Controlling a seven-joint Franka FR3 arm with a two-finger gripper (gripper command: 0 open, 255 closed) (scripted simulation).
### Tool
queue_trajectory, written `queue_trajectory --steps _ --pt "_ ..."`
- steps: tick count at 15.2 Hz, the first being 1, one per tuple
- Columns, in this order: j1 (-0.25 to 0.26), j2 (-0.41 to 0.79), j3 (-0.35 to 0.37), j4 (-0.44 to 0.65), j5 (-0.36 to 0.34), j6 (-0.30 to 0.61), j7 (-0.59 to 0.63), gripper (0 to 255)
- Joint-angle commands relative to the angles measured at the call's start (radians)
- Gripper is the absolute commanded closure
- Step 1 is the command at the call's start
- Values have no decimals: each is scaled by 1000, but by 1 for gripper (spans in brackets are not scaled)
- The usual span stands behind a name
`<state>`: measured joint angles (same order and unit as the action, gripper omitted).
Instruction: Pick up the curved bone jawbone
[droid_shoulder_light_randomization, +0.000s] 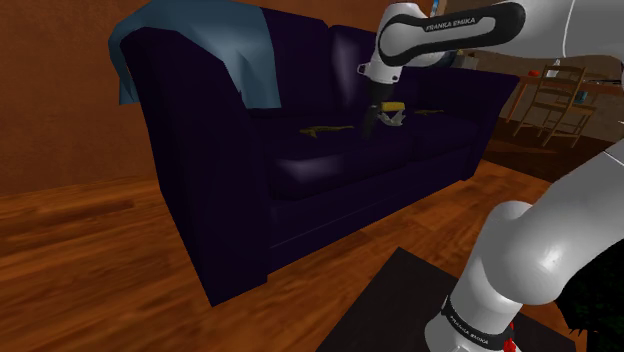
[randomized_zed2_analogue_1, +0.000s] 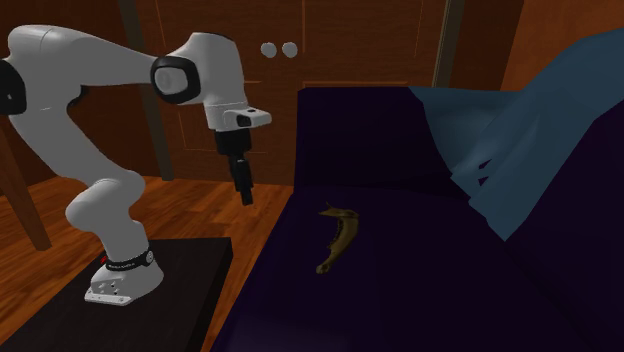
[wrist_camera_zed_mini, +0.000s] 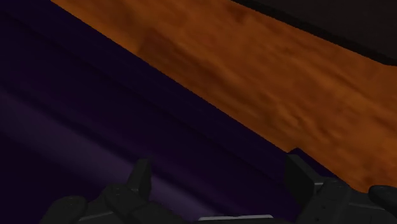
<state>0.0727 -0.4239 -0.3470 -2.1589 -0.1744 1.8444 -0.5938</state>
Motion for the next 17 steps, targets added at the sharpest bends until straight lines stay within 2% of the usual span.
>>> queue_trajectory --steps 1,5,9,13,17 --pt "19 82 -46 65 17 28 -112 0" --pt "47 238 -123 204 82 57 -325 0" --pt "50 414 -174 372 187 58 -543 0" --pt "11 602 -185 576 307 22 -746 0" --pt "-65 796 -157 827 413 -50 -911 0"
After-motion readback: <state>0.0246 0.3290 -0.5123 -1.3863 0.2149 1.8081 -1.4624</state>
